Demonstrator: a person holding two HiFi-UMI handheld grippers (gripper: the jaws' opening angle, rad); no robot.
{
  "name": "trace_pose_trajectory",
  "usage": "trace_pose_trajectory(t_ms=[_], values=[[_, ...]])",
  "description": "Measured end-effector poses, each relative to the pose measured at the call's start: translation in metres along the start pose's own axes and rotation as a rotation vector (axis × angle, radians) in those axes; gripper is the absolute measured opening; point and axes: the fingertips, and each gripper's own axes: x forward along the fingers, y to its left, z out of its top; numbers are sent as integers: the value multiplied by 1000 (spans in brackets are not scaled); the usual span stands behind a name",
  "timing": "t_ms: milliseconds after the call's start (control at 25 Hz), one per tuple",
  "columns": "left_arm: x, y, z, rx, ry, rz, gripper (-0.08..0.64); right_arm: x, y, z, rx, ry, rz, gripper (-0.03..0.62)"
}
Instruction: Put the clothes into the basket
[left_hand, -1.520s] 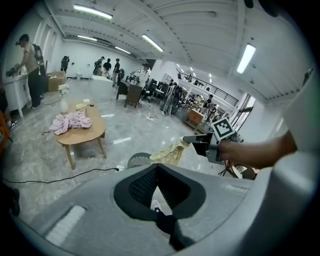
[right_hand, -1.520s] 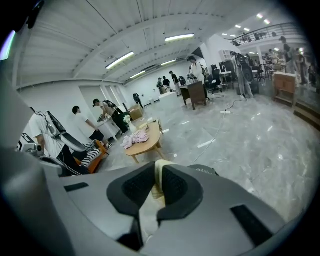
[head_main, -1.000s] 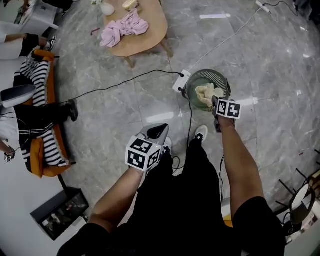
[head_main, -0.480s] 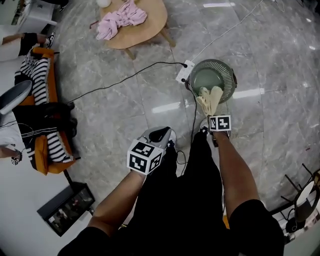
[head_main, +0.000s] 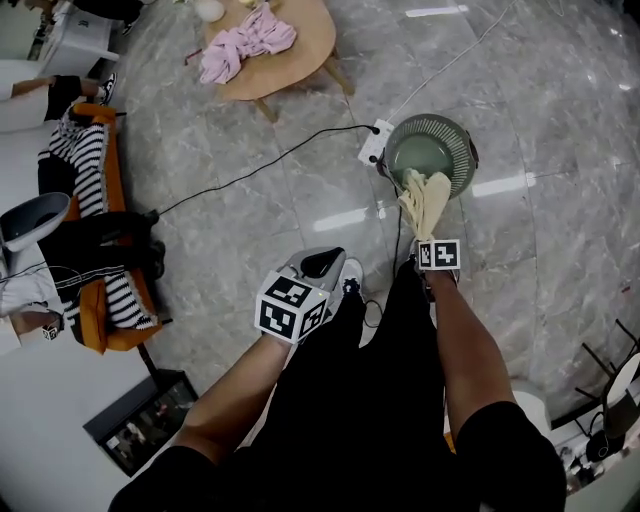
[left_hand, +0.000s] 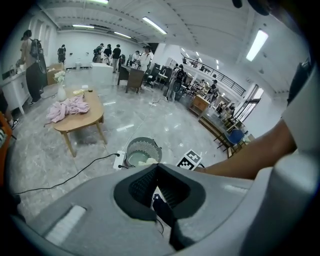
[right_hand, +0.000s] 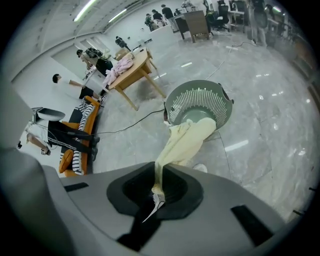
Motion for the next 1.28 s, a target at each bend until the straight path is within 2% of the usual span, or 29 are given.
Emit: trace_pose_trajectory(t_ms=[120, 320, 440, 480, 840, 1080, 1280], values=[[-5, -1, -5, 15, 8, -8, 0, 6, 16, -16, -19, 52, 35, 40], [-13, -2, -7, 45, 8, -16, 1, 8, 25, -27, 15, 21, 32, 41], [-18, -1, -5, 61, 5, -23, 0, 7, 30, -25, 54, -13, 47, 146], [-20, 0, -5, 66, 4, -25, 2, 5, 30, -23, 65, -25, 42, 160], [-42, 0, 2, 114, -29, -73, 0, -24, 47, -36, 87, -39, -14, 170], [-69, -2, 7, 159, -78, -113, 1, -81, 71, -25, 100, -218, -20, 167], [-94, -8, 11, 190, -123, -144, 0, -157, 107, -7, 70, -421, 1, 119]])
